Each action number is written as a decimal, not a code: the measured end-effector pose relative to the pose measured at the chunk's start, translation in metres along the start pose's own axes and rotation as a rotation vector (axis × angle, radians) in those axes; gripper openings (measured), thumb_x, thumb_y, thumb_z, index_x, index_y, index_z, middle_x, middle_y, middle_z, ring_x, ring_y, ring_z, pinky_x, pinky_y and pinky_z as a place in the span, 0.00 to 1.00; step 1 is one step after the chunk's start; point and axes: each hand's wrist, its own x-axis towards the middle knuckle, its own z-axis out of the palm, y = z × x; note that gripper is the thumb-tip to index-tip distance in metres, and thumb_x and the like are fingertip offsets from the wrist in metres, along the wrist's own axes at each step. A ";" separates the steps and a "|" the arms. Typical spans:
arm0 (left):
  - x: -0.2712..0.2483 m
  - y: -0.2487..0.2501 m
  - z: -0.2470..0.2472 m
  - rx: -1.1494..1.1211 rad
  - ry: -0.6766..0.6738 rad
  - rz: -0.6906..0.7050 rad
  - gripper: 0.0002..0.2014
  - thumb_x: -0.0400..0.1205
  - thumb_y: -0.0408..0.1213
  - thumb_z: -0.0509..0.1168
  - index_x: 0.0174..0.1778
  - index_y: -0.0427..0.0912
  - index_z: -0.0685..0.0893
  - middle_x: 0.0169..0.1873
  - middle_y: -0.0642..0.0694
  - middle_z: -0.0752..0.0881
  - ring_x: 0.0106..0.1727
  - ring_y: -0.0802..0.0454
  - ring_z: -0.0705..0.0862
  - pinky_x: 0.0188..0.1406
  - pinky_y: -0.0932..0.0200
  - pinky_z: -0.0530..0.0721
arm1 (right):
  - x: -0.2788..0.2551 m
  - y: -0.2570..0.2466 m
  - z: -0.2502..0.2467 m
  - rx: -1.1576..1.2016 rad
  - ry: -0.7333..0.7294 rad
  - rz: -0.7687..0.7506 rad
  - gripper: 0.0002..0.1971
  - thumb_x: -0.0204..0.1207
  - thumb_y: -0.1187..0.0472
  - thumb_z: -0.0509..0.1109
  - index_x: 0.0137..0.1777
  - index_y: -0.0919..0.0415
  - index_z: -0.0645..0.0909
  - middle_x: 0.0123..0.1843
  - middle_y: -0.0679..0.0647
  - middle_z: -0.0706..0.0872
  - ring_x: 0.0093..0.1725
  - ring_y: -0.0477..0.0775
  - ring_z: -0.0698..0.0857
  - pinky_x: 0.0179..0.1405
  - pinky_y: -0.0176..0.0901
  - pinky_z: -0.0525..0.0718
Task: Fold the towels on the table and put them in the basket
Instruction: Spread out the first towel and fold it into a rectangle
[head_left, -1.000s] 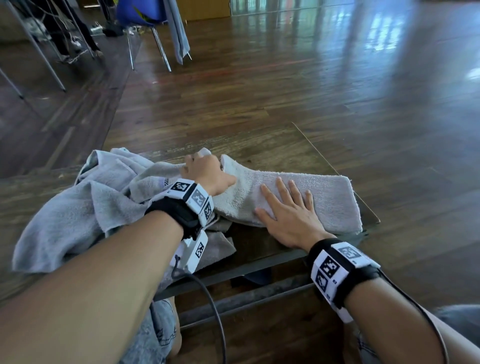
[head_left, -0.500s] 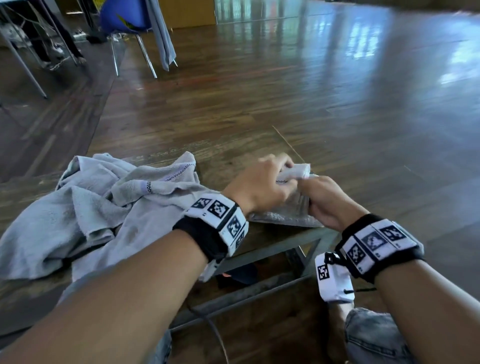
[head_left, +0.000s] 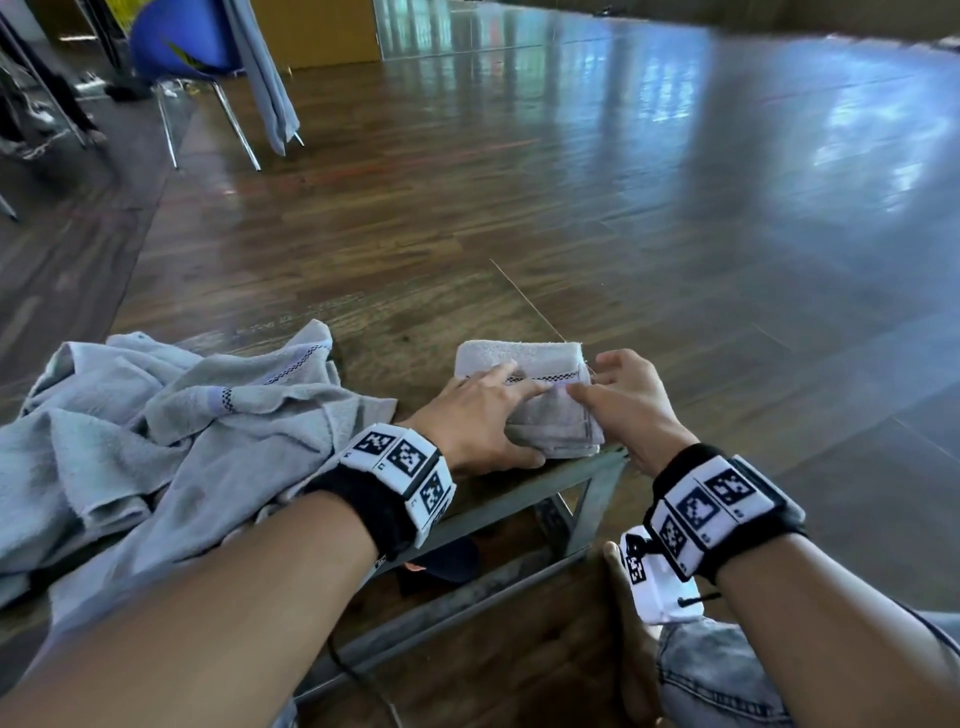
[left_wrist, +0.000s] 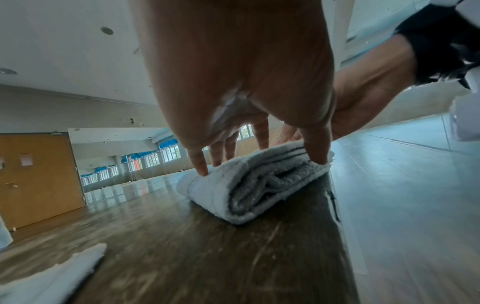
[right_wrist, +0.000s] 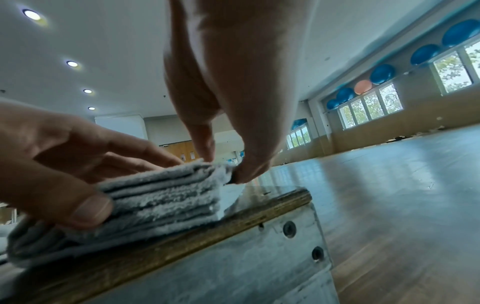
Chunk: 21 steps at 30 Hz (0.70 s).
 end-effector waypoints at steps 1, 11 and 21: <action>0.000 0.001 0.001 0.005 0.004 -0.001 0.42 0.75 0.62 0.71 0.84 0.65 0.59 0.87 0.45 0.56 0.86 0.45 0.57 0.85 0.41 0.55 | 0.000 0.001 -0.002 -0.020 0.039 -0.024 0.25 0.75 0.61 0.78 0.71 0.56 0.76 0.55 0.51 0.87 0.54 0.51 0.88 0.52 0.48 0.88; 0.007 0.010 0.008 -0.023 -0.037 0.025 0.24 0.88 0.56 0.55 0.82 0.65 0.66 0.88 0.41 0.53 0.88 0.47 0.51 0.86 0.43 0.46 | 0.002 0.006 -0.007 -0.171 0.020 -0.053 0.10 0.76 0.64 0.68 0.38 0.63 0.90 0.40 0.58 0.92 0.42 0.58 0.92 0.39 0.49 0.93; 0.005 0.030 0.008 -0.220 0.011 0.032 0.23 0.90 0.54 0.49 0.82 0.61 0.67 0.84 0.34 0.63 0.87 0.38 0.55 0.85 0.39 0.44 | 0.008 0.010 -0.010 -0.116 -0.008 0.025 0.21 0.76 0.46 0.73 0.28 0.62 0.84 0.26 0.53 0.84 0.29 0.54 0.82 0.35 0.47 0.81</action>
